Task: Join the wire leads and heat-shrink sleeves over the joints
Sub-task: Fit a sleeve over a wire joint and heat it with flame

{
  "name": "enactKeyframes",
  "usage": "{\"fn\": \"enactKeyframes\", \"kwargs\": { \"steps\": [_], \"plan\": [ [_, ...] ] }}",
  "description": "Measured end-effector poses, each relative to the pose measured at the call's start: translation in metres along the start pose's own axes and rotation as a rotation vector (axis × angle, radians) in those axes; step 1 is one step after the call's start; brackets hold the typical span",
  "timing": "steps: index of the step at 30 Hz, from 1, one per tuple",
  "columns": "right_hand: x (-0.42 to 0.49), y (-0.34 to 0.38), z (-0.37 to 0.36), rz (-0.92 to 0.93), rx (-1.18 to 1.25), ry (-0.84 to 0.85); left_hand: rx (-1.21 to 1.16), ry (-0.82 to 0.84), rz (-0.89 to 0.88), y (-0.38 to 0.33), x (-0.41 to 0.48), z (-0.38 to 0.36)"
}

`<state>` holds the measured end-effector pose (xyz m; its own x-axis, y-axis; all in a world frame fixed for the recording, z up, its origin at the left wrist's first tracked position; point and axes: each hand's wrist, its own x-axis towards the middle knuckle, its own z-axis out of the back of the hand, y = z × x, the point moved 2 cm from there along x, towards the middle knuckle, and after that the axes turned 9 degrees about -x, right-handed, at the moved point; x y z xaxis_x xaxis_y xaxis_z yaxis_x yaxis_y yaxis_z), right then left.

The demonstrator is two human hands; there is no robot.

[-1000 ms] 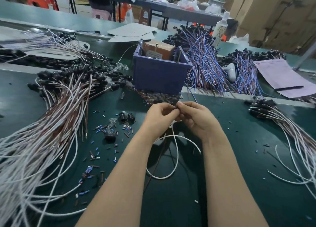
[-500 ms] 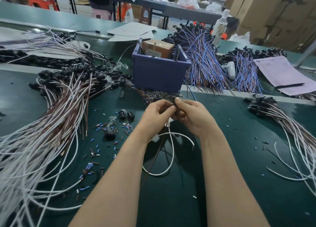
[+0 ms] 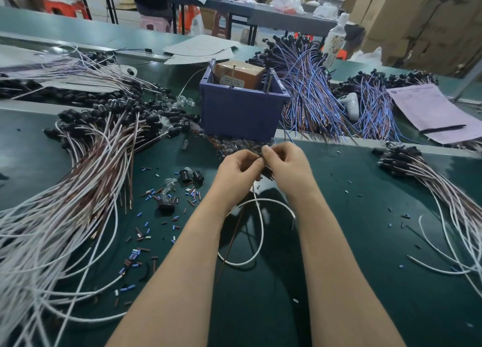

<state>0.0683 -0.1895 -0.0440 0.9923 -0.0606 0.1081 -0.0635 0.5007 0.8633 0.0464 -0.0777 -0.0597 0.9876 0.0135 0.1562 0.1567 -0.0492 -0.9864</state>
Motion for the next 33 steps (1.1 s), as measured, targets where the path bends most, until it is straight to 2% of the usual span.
{"fn": "enactKeyframes", "kwargs": {
  "steps": [2,6,9,15,20,21,24,26,28,31,33],
  "plan": [
    [-0.001,0.001,-0.003,-0.004,0.045,-0.023,-0.011,0.002,0.01,-0.002,-0.001,-0.001],
    [0.0,0.001,-0.006,-0.107,0.442,0.115,-0.058,0.036,0.017,-0.005,-0.003,0.002],
    [0.001,0.002,-0.008,-0.173,0.54,0.172,-0.077,0.029,0.037,-0.006,-0.004,0.003],
    [0.009,-0.004,0.001,-0.133,0.225,0.211,-0.094,0.001,0.043,-0.004,-0.004,0.003],
    [0.005,-0.005,-0.004,-0.258,0.438,0.199,-0.095,0.023,0.019,-0.006,-0.005,0.003],
    [0.004,-0.003,-0.006,-0.238,0.385,0.166,-0.091,0.014,0.019,-0.006,-0.004,0.003],
    [0.005,0.007,-0.009,-0.052,-0.007,-0.052,-0.104,-0.034,0.026,-0.004,0.0,0.004],
    [0.005,0.011,-0.012,-0.005,-0.094,-0.134,-0.123,-0.052,0.037,-0.003,0.001,0.004],
    [0.006,0.008,-0.019,-0.07,0.049,-0.103,-0.138,-0.062,0.044,-0.002,0.003,0.004],
    [0.011,0.004,-0.024,-0.259,0.332,-0.051,-0.15,-0.073,0.046,0.0,0.003,0.003],
    [0.02,0.002,-0.013,-0.335,0.308,-0.136,-0.079,-0.05,0.046,0.002,0.001,0.002]
  ]
}}
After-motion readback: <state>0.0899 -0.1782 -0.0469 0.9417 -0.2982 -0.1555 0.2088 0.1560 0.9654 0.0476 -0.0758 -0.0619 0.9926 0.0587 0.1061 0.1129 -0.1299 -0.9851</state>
